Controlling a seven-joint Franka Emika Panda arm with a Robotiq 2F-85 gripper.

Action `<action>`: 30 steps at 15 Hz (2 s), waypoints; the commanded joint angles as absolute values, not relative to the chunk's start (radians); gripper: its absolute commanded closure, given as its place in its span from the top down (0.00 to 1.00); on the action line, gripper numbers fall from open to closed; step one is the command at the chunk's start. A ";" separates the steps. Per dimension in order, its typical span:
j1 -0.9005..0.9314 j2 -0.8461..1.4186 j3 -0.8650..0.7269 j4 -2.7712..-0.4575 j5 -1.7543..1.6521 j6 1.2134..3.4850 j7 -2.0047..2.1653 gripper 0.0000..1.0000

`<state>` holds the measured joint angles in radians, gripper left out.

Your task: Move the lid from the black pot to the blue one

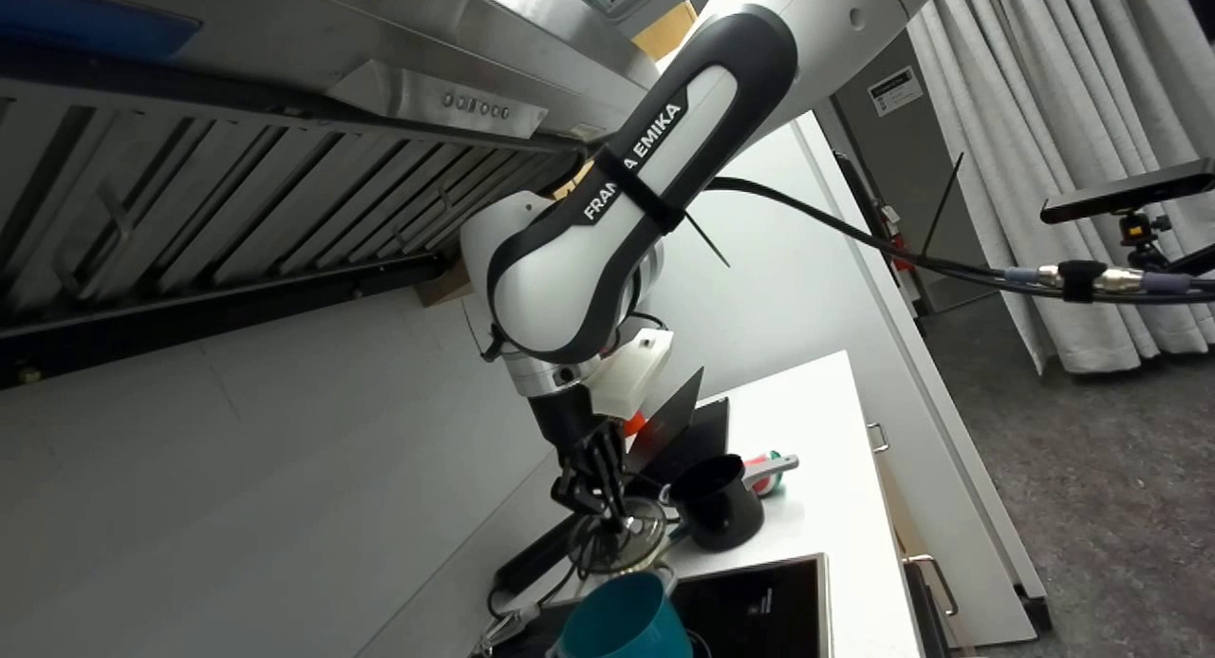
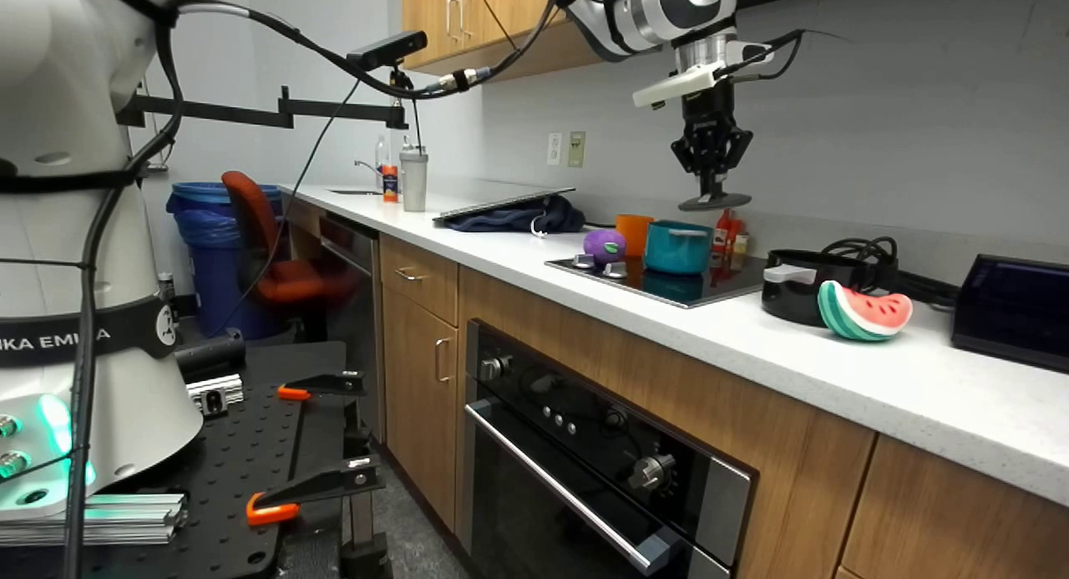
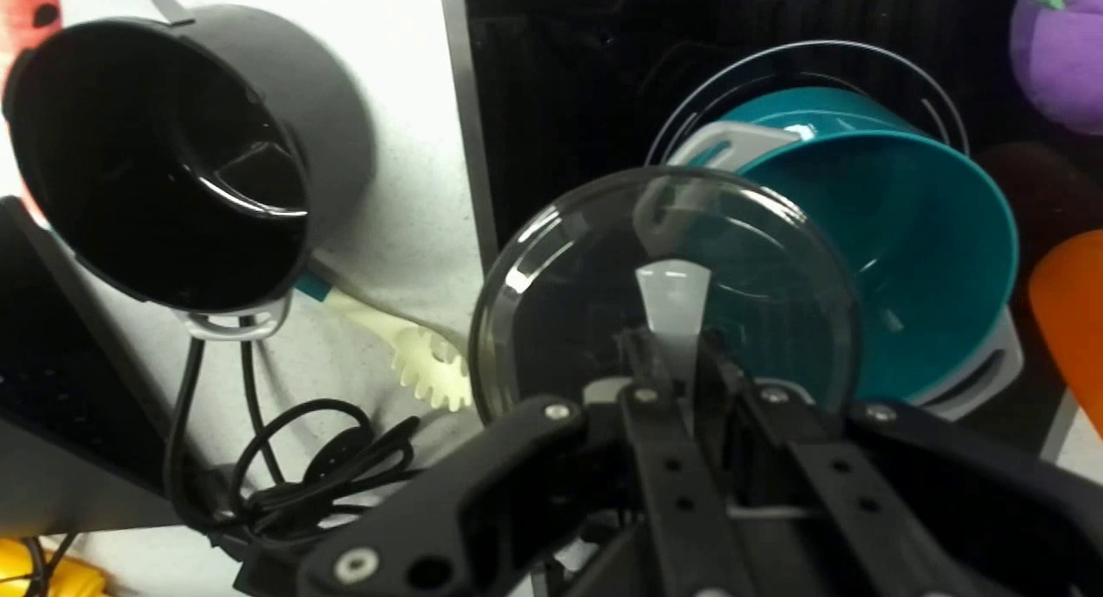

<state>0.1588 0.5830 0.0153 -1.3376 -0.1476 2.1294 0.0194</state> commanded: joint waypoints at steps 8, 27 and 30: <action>0.223 0.687 0.023 -1.192 -0.181 2.013 0.033 0.04; 0.216 0.702 0.004 -1.178 -0.172 2.046 0.080 1.00; 0.205 0.670 -0.007 -1.233 -0.166 2.141 0.128 1.00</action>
<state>0.2146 0.7175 0.0011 -1.1623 -0.1628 2.0569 0.0709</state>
